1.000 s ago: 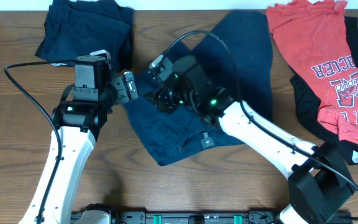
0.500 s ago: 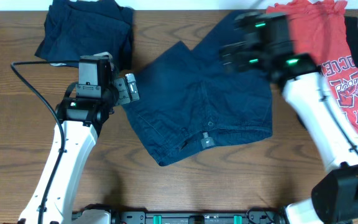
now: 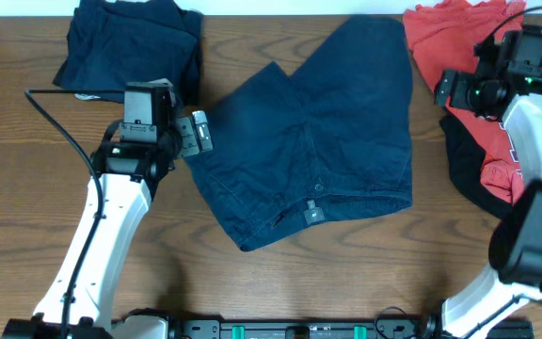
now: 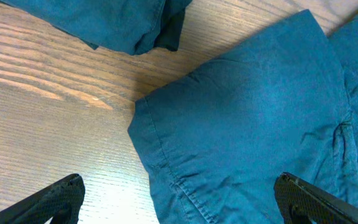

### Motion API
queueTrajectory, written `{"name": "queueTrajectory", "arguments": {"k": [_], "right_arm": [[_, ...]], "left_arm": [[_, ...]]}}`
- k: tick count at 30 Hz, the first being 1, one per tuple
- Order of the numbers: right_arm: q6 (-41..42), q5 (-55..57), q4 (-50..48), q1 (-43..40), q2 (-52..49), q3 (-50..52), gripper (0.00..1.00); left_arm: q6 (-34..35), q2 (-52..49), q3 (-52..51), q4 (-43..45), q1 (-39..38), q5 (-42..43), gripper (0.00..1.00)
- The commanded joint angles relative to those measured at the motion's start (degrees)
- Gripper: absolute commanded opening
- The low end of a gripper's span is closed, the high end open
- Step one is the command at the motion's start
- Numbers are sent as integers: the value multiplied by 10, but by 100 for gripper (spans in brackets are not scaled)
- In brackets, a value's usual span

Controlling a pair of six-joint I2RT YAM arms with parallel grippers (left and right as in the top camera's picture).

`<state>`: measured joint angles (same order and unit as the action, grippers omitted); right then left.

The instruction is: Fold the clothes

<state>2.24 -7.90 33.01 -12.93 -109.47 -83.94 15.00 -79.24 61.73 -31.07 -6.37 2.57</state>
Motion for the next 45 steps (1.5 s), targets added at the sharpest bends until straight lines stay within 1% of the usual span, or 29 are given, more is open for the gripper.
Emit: {"name": "queueTrajectory", "arguments": {"k": [1, 5, 12, 24, 32, 36, 45], "right_arm": [[-13, 0, -25, -24, -43, -4, 98], [-26, -1, -71, -37, -81, -4, 96], [-63, 0, -140, -35, -127, -4, 95], [-83, 8, -171, -37, -180, -4, 93], [-83, 102, -207, -45, -182, -4, 95], [-79, 127, -217, -63, -182, -4, 95], [-66, 123, -219, -128, -182, -4, 95]], "left_arm": [[-3, -9, 9, 2, 3, -6, 99], [-3, -17, 9, 5, 3, -7, 99], [-3, -24, 9, 5, 3, -7, 99], [-3, -24, 9, 5, 3, -7, 99], [-3, -24, 9, 5, 3, -7, 99], [-3, -24, 9, 5, 3, -7, 99], [-3, -24, 9, 5, 3, -7, 99]]}}
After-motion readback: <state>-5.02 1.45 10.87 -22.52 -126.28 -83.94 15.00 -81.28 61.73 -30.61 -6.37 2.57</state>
